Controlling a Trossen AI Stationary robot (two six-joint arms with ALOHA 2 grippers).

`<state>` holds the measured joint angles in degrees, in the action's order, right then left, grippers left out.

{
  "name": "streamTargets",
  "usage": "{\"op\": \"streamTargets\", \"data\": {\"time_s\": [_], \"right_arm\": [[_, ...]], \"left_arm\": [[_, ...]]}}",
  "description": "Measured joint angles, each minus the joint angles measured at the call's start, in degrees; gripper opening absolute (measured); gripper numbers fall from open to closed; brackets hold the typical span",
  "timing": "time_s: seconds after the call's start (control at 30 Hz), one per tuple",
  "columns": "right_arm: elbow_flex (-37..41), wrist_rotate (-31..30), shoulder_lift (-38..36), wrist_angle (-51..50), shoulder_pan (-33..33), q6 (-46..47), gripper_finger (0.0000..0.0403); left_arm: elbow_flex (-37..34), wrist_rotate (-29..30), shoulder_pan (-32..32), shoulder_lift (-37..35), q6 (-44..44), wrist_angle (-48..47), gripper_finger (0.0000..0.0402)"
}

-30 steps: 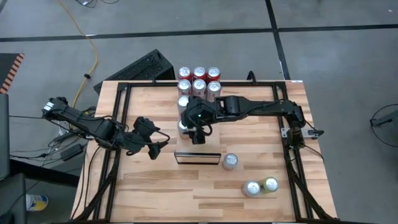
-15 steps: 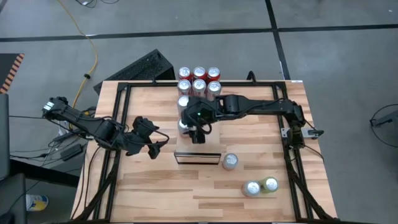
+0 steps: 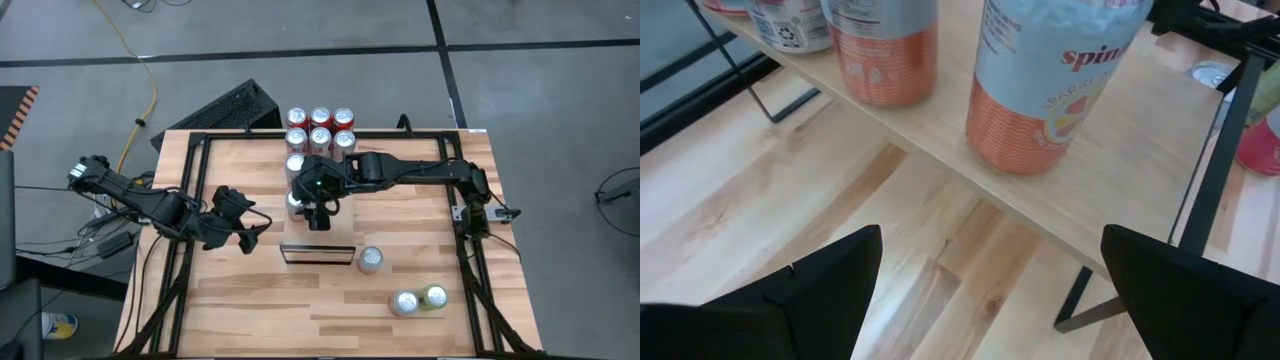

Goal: Place canned beverage on shelf
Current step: Put the left orange-white soda can on the shelf aligned with the other orange-white soda can

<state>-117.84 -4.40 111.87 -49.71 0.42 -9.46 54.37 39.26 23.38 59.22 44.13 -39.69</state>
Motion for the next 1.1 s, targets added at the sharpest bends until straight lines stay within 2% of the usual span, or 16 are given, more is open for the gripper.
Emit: {"op": "streamTargets", "data": {"time_s": [0.37, 0.63, 0.83, 1.1], "right_arm": [[-0.12, 1.82, -0.17, -3.19, -0.54, -1.57, 0.0267], [-0.19, 9.93, -1.88, -11.14, -0.45, -14.83, 0.0259], [-0.16, 10.33, -3.38, -16.87, -0.49, -28.89, 0.0258], [-0.17, 11.5, -3.66, -19.67, -2.07, -32.65, 0.026]], "left_arm": [[0.0, 0.88, 0.0, 0.0, 0.18, 0.03, 0.0363], [0.0, 0.79, 0.0, 0.0, 0.3, 0.05, 0.0363], [0.0, 0.62, 0.0, 0.02, 0.31, -0.36, 0.0363], [0.0, 0.6, 0.0, 0.02, 0.31, -1.21, 0.0363]]}}
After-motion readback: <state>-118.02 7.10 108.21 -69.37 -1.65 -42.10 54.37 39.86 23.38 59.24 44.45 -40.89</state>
